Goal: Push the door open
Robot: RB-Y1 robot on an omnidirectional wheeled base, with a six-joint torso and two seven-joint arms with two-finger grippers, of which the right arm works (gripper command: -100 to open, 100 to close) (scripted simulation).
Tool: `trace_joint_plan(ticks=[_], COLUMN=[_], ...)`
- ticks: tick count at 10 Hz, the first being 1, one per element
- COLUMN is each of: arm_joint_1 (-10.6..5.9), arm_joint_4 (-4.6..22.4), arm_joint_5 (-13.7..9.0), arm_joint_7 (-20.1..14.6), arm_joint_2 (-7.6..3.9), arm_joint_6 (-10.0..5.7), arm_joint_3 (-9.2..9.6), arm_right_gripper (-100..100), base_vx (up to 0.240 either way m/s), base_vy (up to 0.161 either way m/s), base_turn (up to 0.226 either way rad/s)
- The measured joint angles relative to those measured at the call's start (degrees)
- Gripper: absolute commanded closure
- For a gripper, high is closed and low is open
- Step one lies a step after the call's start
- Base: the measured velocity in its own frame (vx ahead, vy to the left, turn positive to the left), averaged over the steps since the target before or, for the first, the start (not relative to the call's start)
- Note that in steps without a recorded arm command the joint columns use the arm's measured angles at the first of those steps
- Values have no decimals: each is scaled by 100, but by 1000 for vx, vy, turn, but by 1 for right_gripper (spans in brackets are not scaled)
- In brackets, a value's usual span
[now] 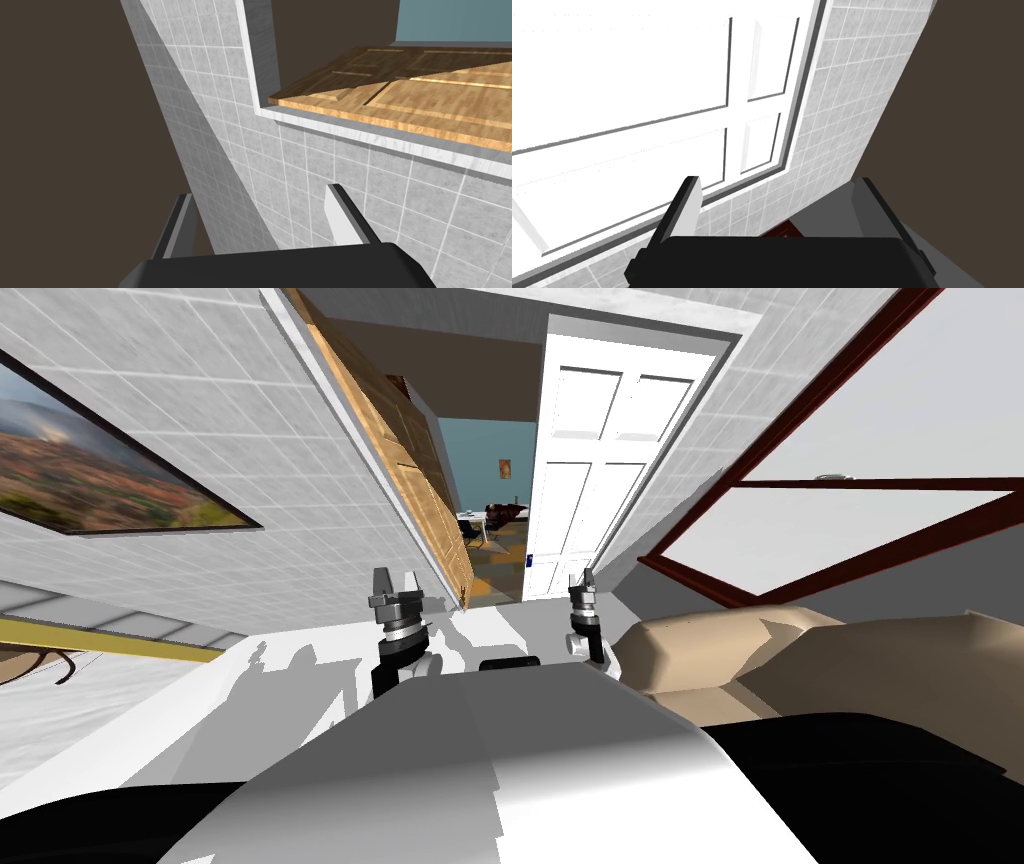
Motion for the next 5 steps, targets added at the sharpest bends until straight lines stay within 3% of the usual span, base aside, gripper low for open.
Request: trace_joint_plan(ticks=[5], arm_joint_1=[-328], arm_joint_4=[833], arm_joint_5=[167], arm_joint_7=[-164], arm_joint_2=[-105], arm_joint_6=[-103], arm_joint_3=[-65], arm_right_gripper=[-100], base_vx=[84], base_vy=[0], base_turn=[-1])
